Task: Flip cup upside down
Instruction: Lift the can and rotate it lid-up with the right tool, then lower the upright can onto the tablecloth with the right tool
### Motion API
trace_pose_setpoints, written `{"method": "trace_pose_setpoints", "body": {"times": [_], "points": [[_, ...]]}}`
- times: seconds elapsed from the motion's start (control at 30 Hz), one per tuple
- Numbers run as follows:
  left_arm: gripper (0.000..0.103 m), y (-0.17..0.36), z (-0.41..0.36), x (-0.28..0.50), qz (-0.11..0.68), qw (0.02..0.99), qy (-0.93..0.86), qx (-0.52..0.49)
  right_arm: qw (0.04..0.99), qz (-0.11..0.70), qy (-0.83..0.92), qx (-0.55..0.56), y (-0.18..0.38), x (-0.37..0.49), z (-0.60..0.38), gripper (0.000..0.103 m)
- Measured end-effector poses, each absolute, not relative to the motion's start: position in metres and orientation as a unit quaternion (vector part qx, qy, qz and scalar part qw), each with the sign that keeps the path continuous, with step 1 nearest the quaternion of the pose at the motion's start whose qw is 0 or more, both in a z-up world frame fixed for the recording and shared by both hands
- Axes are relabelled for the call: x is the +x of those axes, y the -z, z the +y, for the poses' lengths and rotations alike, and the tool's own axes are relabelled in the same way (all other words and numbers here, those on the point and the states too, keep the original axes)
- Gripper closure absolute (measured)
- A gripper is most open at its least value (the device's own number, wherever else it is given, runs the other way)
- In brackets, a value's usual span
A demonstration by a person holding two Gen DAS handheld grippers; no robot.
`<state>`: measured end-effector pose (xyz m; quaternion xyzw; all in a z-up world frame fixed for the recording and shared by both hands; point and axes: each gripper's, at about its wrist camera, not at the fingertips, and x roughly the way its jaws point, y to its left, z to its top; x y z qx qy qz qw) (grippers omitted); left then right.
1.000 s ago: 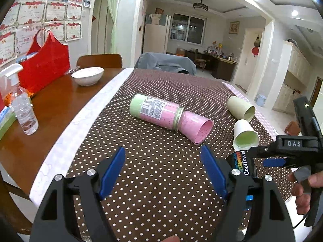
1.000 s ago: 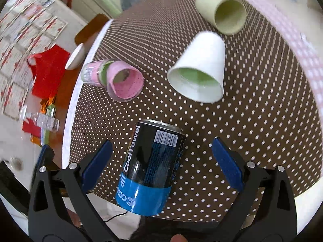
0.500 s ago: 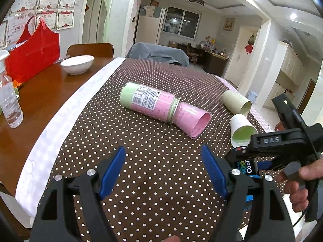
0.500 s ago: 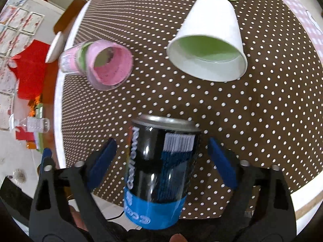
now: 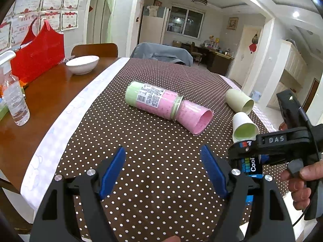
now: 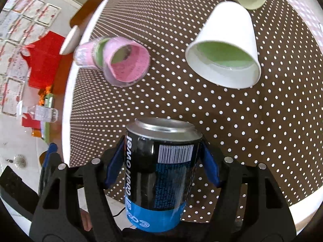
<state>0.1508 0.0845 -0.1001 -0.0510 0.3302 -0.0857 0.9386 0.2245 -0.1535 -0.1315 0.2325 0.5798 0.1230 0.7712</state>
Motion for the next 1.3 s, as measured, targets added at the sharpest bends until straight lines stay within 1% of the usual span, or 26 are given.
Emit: {"method": "trace_pose_setpoints", "body": {"times": [0.23,0.47,0.6,0.7,0.87,1.13,1.3], "points": [[0.027,0.090,0.070,0.137,0.324,0.943,0.074,-0.035,0.797,0.520,-0.166,0.258,0.118,0.207,-0.166,0.036],[0.027,0.080,0.064,0.121,0.314,0.948,0.049,-0.030,0.842,0.445,-0.189,0.241,0.093,0.184,-0.168,0.037],[0.027,0.077,0.061,0.111,0.310,0.949,0.042,-0.029,0.881,0.388,-0.189,0.197,0.068,0.166,-0.167,0.037],[0.027,0.075,0.059,0.104,0.307,0.950,0.036,-0.028,0.909,0.348,-0.179,0.141,0.052,0.154,-0.161,0.037],[0.027,0.073,0.061,0.095,0.303,0.952,0.025,-0.034,0.942,0.296,-0.150,0.059,0.045,0.137,-0.154,0.037],[0.027,0.073,0.061,0.085,0.302,0.952,0.015,-0.046,0.951,0.275,-0.134,0.034,0.069,0.138,-0.152,0.036],[0.027,0.076,0.061,0.082,0.306,0.951,0.012,-0.047,0.949,0.284,-0.135,0.011,0.083,0.144,-0.143,0.036]]}}
